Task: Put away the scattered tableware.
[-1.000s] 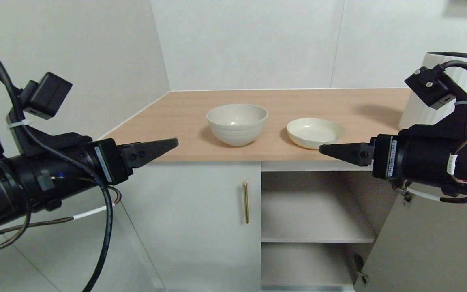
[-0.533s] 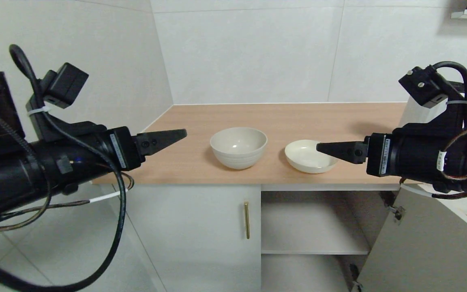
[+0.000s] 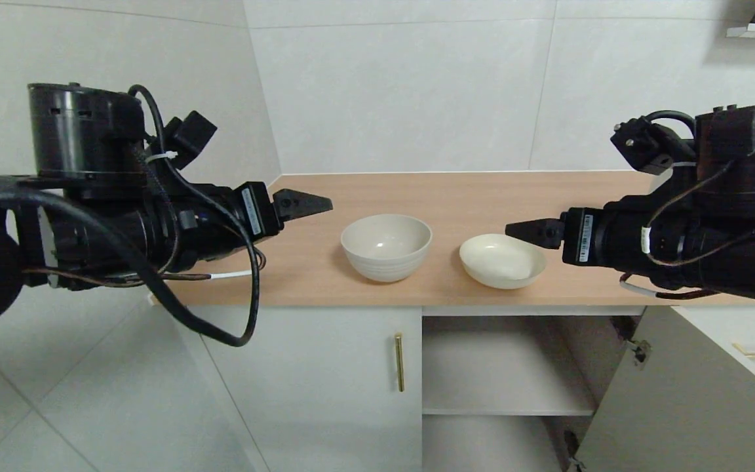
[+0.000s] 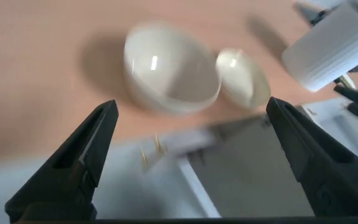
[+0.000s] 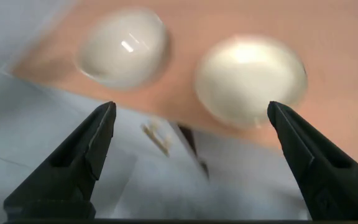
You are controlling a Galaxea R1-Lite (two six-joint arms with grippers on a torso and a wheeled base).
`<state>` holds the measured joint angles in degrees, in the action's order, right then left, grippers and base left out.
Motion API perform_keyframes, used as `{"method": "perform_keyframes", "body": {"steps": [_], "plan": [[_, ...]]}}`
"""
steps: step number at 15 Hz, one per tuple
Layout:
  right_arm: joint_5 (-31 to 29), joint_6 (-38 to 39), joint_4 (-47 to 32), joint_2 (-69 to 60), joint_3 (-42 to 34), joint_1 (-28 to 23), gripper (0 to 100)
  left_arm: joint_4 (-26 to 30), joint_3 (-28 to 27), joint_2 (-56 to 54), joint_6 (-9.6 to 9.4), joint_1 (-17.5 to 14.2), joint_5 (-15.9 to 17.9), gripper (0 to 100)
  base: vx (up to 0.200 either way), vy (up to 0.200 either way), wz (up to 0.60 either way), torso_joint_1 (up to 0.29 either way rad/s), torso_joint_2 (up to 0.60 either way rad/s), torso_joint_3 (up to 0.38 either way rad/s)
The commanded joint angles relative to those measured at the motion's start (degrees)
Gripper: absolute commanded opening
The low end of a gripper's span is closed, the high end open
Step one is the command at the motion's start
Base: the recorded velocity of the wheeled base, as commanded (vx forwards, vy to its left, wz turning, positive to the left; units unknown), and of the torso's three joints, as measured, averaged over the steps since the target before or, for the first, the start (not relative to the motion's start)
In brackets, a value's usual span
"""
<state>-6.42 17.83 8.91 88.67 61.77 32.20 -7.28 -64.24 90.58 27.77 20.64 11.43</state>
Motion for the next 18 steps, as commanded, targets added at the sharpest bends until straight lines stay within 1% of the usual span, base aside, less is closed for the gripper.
{"method": "perform_keyframes", "body": {"steps": [1, 2, 3, 4, 5, 8, 9, 10, 15, 18], "plan": [[-1.4, 5.2, -8.4, 2.6, 7.8, -0.2, 100, 11.7, -9.8, 2.6, 6.33, 0.0, 1.0, 100, 0.0, 0.0, 0.0, 0.0, 0.0, 0.0], [-1.7, 6.0, -9.9, 2.8, 8.9, -0.2, 100, 15.2, -12.7, 4.3, 8.62, 0.0, 1.6, 100, 0.0, 0.0, 0.0, 0.0, 0.0, 0.0], [-4.6, 7.6, -14.4, 4.8, 12.0, -0.9, 100, 15.6, -14.0, 6.3, 10.46, 0.1, 1.6, 100, 0.0, 0.0, 0.0, 0.0, 0.0, 0.0], [-7.7, 8.4, -15.2, 6.6, 13.3, -1.3, 100, 15.5, -15.0, 8.7, 12.48, 0.4, 1.1, 100, 0.0, 0.0, 0.0, 0.0, 0.0, 0.0], [-9.6, 8.8, -15.1, 7.6, 13.6, -1.6, 100, 15.5, -15.6, 10.2, 13.1, 0.5, 0.9, 100, 0.0, 0.0, 0.0, 0.0, 0.0, 0.0], [-9.9, 8.8, -15.0, 7.8, 13.4, -1.9, 100, 13.9, -15.7, 13.8, 13.27, 0.5, 0.4, 100, 0.0, 0.0, 0.0, 0.0, 0.0, 0.0], [-9.8, 8.9, -15.0, 7.8, 13.3, -2.0, 100, 12.1, -15.7, 15.1, 13.8, 0.5, -0.7, 100, 0.0, 0.0, 0.0, 0.0, 0.0, 0.0], [-9.7, 8.9, -15.0, 7.8, 13.2, -2.0, 100, 9.2, -16.7, 18.6, 15.91, 0.8, -3.2, 100, 0.0, 0.0, 0.0, 0.0, 0.0, 0.0], [-9.7, 8.8, -14.9, 7.9, 12.8, -2.0, 100, 9.2, -19.1, 23.6, 16.26, 1.6, -3.4, 100, 0.0, 0.0, 0.0, 0.0, 0.0, 0.0], [-9.7, 8.8, -14.9, 7.8, 12.7, -2.0, 100, 9.0, -19.9, 25.4, 16.88, 2.2, -3.7, 100, 0.0, 0.0, 0.0, 0.0, 0.0, 0.0]]}}
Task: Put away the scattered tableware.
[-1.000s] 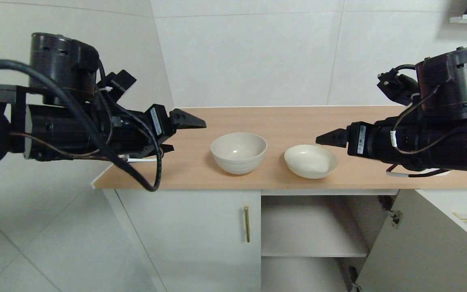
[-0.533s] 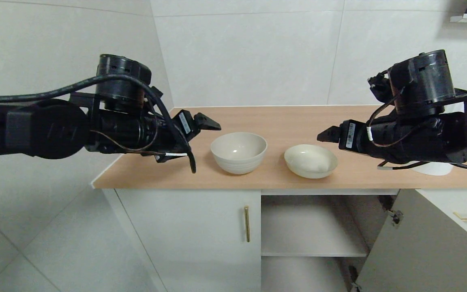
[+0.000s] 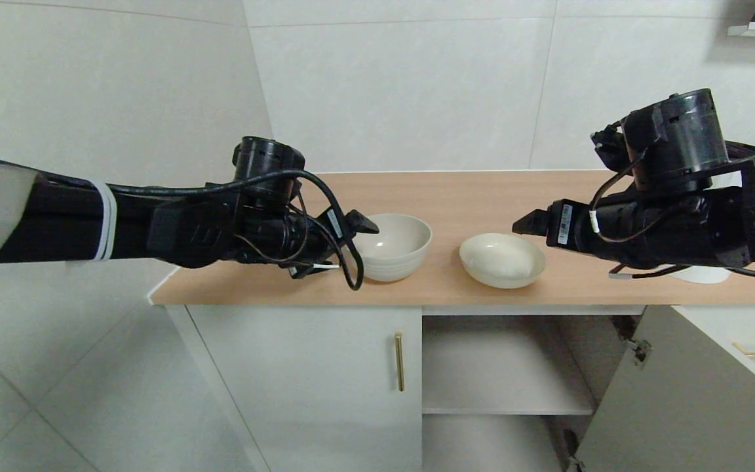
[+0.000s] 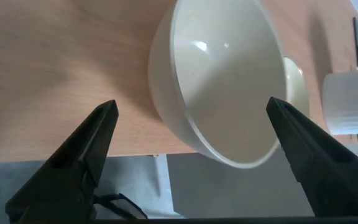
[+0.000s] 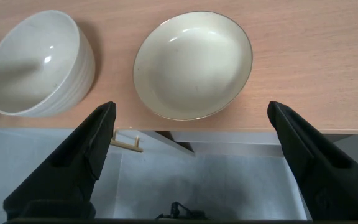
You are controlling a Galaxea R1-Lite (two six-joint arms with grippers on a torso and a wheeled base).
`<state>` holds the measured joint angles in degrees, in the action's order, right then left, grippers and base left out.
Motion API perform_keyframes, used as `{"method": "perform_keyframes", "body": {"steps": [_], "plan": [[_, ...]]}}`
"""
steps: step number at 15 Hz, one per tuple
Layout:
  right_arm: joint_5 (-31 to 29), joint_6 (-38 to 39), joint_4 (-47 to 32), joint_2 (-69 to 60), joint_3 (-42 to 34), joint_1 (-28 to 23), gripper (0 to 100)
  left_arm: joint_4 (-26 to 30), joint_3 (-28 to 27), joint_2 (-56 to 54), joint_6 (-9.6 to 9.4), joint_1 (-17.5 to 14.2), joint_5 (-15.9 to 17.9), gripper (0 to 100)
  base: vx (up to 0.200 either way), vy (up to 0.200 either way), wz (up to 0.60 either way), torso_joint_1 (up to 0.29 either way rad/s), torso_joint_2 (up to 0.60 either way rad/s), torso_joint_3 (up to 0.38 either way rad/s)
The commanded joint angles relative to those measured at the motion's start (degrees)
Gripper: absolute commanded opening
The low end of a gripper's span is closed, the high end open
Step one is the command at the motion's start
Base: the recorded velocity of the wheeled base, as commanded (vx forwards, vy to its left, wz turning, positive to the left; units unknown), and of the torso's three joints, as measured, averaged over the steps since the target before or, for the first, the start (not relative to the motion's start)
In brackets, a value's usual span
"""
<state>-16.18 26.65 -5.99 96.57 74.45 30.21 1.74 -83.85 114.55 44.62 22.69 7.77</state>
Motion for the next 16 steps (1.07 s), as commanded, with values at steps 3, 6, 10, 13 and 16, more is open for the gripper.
{"method": "perform_keyframes", "body": {"steps": [3, 6, 10, 13, 16], "plan": [[0.0, 0.0, 0.0, -0.2, 0.0, 0.0, 100, 0.0, -0.4, 1.3, 0.12, 0.3, 0.0, 0, 0.0, 0.0, 0.0, 0.0, 0.0, 0.0], [0.1, -0.1, 0.0, -0.2, 0.0, 0.0, 100, 0.1, -0.3, 0.7, 0.12, 0.2, 0.0, 0, 0.0, 0.0, 0.0, 0.0, 0.0, 0.0], [0.4, -0.2, -0.5, 1.2, 1.1, -1.0, 100, 0.3, 1.5, -2.4, 0.12, 0.2, 0.0, 0, 0.0, 0.0, 0.0, 0.0, 0.0, 0.0], [0.4, -0.3, -0.7, 4.6, 2.4, -2.0, 100, 0.2, 4.5, -6.0, -0.5, 0.2, 0.2, 0, 0.0, 0.0, 0.0, 0.0, 0.0, 0.0], [-1.7, -0.4, -0.4, 9.7, 3.8, -2.5, 100, -0.1, 9.3, -10.3, -7.09, 0.2, 0.7, 0, 0.0, 0.0, 0.0, 0.0, 0.0, 0.0]]}}
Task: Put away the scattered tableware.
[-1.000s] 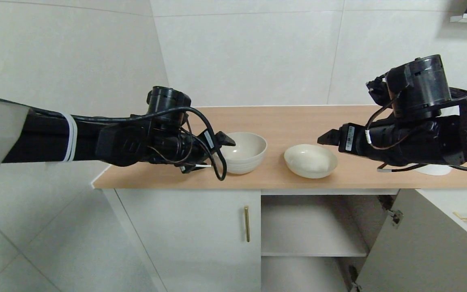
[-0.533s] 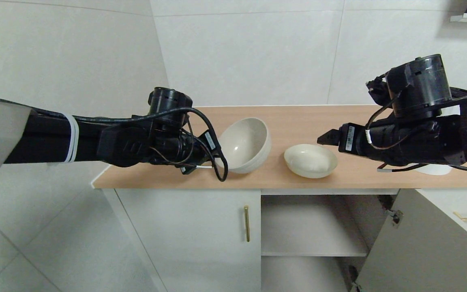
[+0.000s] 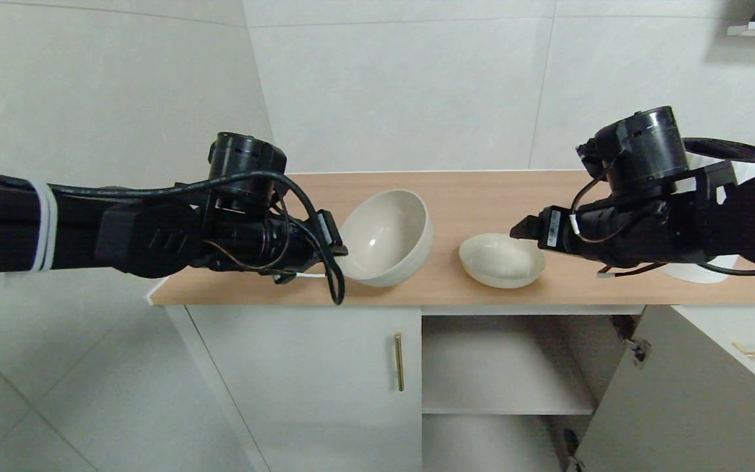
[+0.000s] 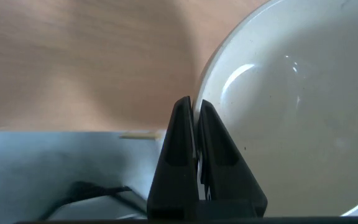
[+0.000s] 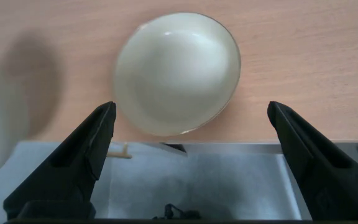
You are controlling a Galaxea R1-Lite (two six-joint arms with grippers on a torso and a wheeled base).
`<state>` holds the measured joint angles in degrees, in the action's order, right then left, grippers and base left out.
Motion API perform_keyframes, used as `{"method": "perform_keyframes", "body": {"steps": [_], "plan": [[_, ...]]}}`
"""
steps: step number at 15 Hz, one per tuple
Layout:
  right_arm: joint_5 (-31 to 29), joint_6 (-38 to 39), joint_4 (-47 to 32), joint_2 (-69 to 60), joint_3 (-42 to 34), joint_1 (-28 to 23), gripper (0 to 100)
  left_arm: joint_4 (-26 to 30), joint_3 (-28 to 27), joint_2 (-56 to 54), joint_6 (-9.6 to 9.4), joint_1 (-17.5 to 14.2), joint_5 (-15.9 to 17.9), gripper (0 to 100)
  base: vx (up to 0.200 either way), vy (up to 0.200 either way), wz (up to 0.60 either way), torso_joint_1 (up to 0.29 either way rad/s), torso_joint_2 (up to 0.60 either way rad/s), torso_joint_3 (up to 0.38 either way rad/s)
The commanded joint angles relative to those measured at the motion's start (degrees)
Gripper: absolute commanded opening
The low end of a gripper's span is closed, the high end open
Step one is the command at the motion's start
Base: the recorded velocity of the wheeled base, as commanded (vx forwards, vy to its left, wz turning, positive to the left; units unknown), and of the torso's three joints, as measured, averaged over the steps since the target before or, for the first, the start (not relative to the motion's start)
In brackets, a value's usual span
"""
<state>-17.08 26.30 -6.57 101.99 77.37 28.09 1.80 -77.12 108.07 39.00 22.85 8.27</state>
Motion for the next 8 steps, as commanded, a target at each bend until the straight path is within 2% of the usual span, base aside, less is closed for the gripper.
{"method": "perform_keyframes", "body": {"steps": [1, 8], "plan": [[-2.6, 0.0, 0.2, 6.7, 1.9, -0.9, 100, -0.1, 3.7, -5.1, -3.05, 0.0, 0.2, 0, 0.0, 0.0, 0.0, 0.0, 0.0, 0.0], [-5.1, -0.1, 0.5, 11.9, 4.2, -3.8, 100, -0.1, 4.1, -5.8, -3.14, 0.0, 0.3, 0, 0.0, 0.0, 0.0, 0.0, 0.0, 0.0]]}}
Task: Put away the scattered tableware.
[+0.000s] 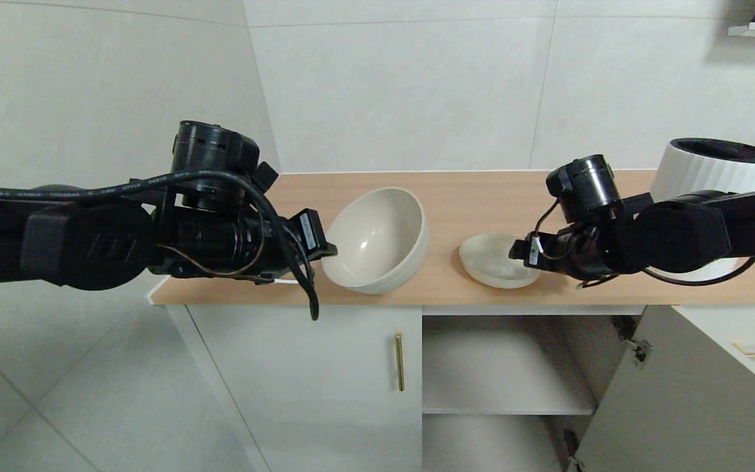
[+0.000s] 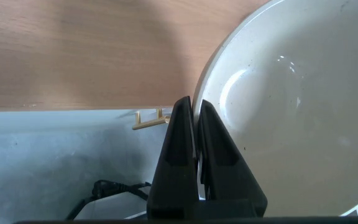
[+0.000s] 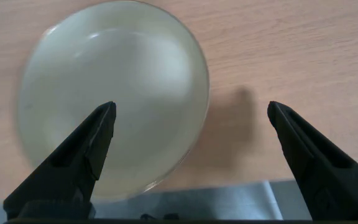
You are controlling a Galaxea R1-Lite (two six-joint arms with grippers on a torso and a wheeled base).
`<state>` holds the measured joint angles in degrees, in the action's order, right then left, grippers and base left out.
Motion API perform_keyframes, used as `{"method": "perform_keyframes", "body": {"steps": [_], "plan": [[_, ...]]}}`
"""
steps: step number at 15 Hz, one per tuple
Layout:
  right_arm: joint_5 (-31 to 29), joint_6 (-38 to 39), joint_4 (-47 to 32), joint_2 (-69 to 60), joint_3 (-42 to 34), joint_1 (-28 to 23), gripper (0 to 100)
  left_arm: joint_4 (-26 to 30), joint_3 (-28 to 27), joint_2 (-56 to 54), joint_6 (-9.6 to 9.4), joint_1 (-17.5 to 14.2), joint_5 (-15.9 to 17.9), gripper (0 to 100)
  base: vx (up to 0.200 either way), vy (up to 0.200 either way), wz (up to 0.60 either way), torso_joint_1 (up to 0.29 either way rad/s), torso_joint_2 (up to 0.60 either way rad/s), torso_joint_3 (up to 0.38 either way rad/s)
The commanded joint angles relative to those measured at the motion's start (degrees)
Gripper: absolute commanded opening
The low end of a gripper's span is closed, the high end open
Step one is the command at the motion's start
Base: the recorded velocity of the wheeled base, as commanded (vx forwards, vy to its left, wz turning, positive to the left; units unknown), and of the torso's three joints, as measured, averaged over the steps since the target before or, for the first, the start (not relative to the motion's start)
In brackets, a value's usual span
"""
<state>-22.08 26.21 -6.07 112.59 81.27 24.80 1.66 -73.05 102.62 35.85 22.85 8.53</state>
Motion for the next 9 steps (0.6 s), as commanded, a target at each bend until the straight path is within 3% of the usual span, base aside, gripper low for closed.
{"method": "perform_keyframes", "body": {"steps": [1, 3, 4, 9], "plan": [[-0.3, 0.0, 0.0, 1.5, 0.5, -0.5, 100, 0.0, 0.0, -0.2, 0.01, 0.0, 0.0, 0, 0.0, 0.0, 0.0, 0.0, 0.0, 0.0], [-0.3, 0.0, 0.0, 1.8, 0.6, -0.5, 100, 0.0, 0.0, -0.2, 0.01, 0.0, 0.0, 0, 0.0, 0.0, 0.0, 0.0, 0.0, 0.0], [-0.3, 0.0, 0.0, 2.0, 0.6, -0.5, 0, 0.0, 0.0, -0.2, 0.01, 0.0, 0.0, 0, 0.0, 0.0, 0.0, 0.0, 0.0, 0.0], [0.1, 0.4, 0.0, 1.1, 0.6, -0.5, 0, 0.0, -0.1, -0.4, 0.09, 0.0, -0.1, 0, 0.0, 0.0, 0.0, 0.0, 0.0, 0.0]]}}
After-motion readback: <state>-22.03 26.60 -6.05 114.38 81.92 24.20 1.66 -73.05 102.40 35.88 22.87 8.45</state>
